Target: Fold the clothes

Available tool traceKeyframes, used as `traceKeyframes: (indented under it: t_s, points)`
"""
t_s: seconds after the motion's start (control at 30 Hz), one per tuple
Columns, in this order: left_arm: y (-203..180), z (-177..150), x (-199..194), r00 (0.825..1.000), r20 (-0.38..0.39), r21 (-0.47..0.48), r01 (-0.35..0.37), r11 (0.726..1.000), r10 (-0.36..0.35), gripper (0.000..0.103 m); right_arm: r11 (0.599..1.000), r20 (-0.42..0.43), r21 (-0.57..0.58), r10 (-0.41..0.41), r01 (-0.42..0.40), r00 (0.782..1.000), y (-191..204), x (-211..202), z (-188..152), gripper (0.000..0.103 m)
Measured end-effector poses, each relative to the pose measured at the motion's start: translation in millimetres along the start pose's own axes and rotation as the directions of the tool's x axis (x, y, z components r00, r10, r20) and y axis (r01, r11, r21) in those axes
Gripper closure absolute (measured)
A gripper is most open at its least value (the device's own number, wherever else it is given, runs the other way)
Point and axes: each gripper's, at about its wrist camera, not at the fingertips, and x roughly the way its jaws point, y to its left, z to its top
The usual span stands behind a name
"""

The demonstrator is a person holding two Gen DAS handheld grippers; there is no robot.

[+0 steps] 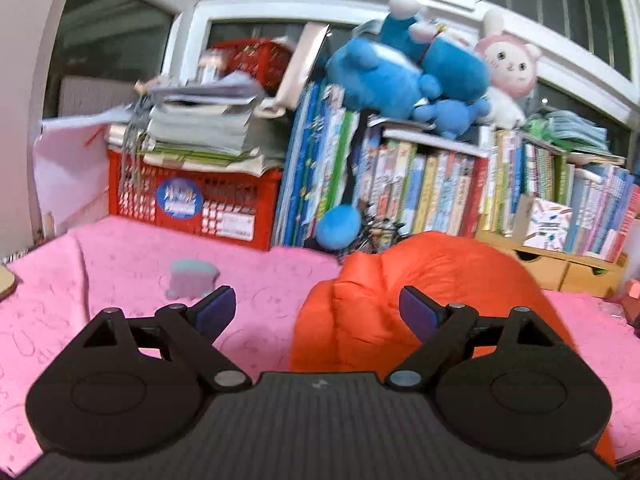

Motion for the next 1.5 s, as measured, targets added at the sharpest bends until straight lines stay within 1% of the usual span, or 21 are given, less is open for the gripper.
traceKeyframes:
  t_s: [0.07, 0.17, 0.23, 0.33, 0.37, 0.43, 0.53, 0.6, 0.63, 0.7, 0.8, 0.87, 1.03, 1.1, 1.17, 1.2, 1.23, 1.3, 1.37, 1.4, 1.5]
  points:
    - [-5, -4, 1, 1.000, -0.022, 0.025, 0.008, 1.000, -0.007, 0.008, 1.000, 0.025, -0.004, -0.029, 0.029, 0.999, 1, -7, -3, 0.018]
    - [-8, -19, 8, 0.997, -0.072, 0.044, 0.001, 0.999, 0.002, 0.008, 0.994, 0.117, 0.031, -0.104, 0.101, 0.988, -9, -28, 1, 0.015]
    - [-8, -30, 12, 0.995, -0.100, 0.040, -0.002, 0.999, 0.006, 0.008, 0.987, 0.182, 0.066, -0.158, 0.149, 0.970, -16, -43, 7, 0.012]
    - [-5, -42, 15, 0.994, -0.112, 0.013, -0.001, 1.000, 0.003, 0.007, 0.972, 0.272, 0.076, -0.236, 0.223, 0.933, -14, -57, 24, 0.007]
    - [-4, -45, 15, 0.993, -0.114, 0.004, -0.001, 1.000, 0.002, 0.006, 0.969, 0.287, 0.071, -0.246, 0.235, 0.926, -13, -55, 30, 0.000]
    - [-4, -50, 16, 0.993, -0.120, -0.012, -0.001, 1.000, -0.001, 0.006, 0.963, 0.307, 0.060, -0.267, 0.262, 0.914, -12, -50, 45, 0.000]
    - [-1, -52, 19, 0.990, -0.142, -0.048, -0.007, 0.999, 0.000, 0.004, 0.955, 0.274, 0.079, -0.295, 0.284, 0.915, -17, -24, 77, 0.000]
    - [4, -53, 23, 0.986, -0.167, -0.075, -0.002, 0.997, -0.011, 0.001, 0.960, 0.248, 0.133, -0.274, 0.248, 0.929, -28, -5, 98, 0.000]
    - [6, -54, 26, 0.983, -0.183, -0.091, 0.002, 0.996, -0.018, 0.001, 0.959, 0.240, 0.175, -0.260, 0.222, 0.935, -35, 2, 108, 0.001]
    - [10, -55, 30, 0.978, -0.208, -0.116, 0.006, 0.993, -0.030, 0.000, 0.938, 0.240, 0.250, -0.300, 0.240, 0.923, -46, 11, 124, 0.011]
    - [6, -57, 30, 0.978, -0.208, -0.092, -0.005, 0.996, -0.015, 0.000, 0.916, 0.271, 0.274, -0.365, 0.292, 0.891, -56, 14, 142, 0.023]
    - [2, -58, 29, 0.979, -0.205, -0.068, -0.012, 0.998, -0.002, 0.000, 0.908, 0.278, 0.271, -0.392, 0.320, 0.877, -63, 17, 151, 0.028]
    - [0, -58, 30, 0.979, -0.205, -0.061, -0.016, 0.998, 0.003, 0.000, 0.884, 0.275, 0.258, -0.454, 0.390, 0.848, -80, 29, 171, 0.028]
    - [-1, -58, 30, 0.979, -0.203, -0.056, -0.018, 0.998, 0.006, 0.000, 0.881, 0.325, 0.235, -0.468, 0.410, 0.822, -72, 14, 175, 0.028]
    - [-2, -58, 28, 0.981, -0.193, -0.049, -0.021, 0.999, 0.011, 0.000, 0.870, 0.396, 0.179, -0.491, 0.459, 0.776, -53, -7, 169, 0.028]
    - [-2, -58, 27, 0.983, -0.185, -0.048, -0.019, 0.999, 0.009, 0.001, 0.872, 0.425, 0.131, -0.479, 0.472, 0.768, -41, -17, 162, 0.023]
    - [-2, -58, 25, 0.985, -0.172, -0.047, -0.017, 0.999, 0.008, 0.001, 0.875, 0.445, 0.078, -0.460, 0.478, 0.769, -30, -25, 154, 0.020]
    - [-4, -56, 19, 0.991, -0.137, -0.035, -0.019, 0.999, 0.014, 0.002, 0.856, 0.478, -0.044, -0.434, 0.515, 0.764, -5, -39, 129, 0.010]
    - [-7, -51, 8, 0.995, -0.094, 0.001, -0.027, 1.000, 0.027, 0.002, 0.796, 0.501, -0.170, -0.439, 0.581, 0.746, 19, -47, 98, 0.006]
    - [-8, -48, 1, 0.997, -0.070, 0.015, -0.017, 1.000, 0.018, 0.000, 0.755, 0.506, -0.229, -0.446, 0.614, 0.738, 30, -46, 82, 0.001]
    - [-11, -42, -22, 0.999, 0.005, 0.054, 0.036, 0.998, -0.036, 0.000, 0.639, 0.521, -0.369, -0.459, 0.675, 0.719, 52, -42, 34, 0.000]
